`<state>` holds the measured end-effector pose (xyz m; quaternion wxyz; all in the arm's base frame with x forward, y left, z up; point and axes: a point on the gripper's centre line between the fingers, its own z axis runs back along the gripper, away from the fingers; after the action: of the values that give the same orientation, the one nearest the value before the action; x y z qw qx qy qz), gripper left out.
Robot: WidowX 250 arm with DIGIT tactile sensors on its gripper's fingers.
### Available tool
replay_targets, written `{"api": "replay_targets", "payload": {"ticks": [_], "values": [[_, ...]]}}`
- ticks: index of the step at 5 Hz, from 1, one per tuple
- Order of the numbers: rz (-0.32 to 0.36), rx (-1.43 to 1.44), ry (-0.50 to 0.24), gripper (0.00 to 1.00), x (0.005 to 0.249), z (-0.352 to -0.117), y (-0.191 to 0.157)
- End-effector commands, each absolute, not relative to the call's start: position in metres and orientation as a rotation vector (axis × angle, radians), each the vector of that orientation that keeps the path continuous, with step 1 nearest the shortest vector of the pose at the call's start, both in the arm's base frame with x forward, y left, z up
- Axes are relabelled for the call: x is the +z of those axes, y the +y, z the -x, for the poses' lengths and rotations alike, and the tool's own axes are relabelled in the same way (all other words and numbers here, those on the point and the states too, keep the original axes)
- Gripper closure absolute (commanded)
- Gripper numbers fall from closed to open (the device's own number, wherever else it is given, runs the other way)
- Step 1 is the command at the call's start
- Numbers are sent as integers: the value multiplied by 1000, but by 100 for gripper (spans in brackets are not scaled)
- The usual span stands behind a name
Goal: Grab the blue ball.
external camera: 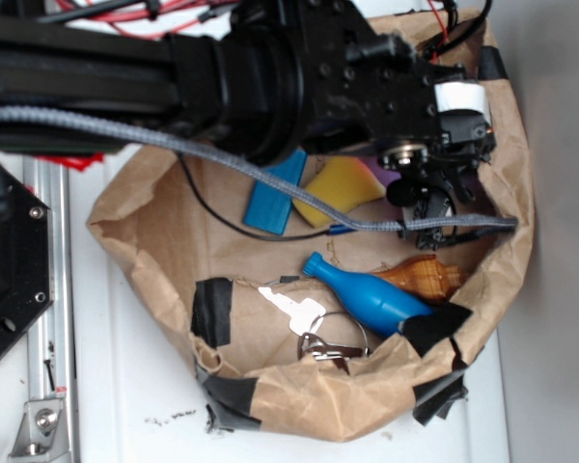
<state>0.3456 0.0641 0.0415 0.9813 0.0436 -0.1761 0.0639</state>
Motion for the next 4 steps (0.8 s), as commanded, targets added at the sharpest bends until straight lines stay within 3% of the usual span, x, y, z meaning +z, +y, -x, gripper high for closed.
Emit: {"api": "replay_targets", "payload": {"ticks": [1,2,3,4], "values": [[-131,124,-391,100,69,-350,59],[-128,141,-357,100,91,-324,46],[-143,108,-256,100,139,-291,24],[-66,227,-187,100,167,-271,14]]}}
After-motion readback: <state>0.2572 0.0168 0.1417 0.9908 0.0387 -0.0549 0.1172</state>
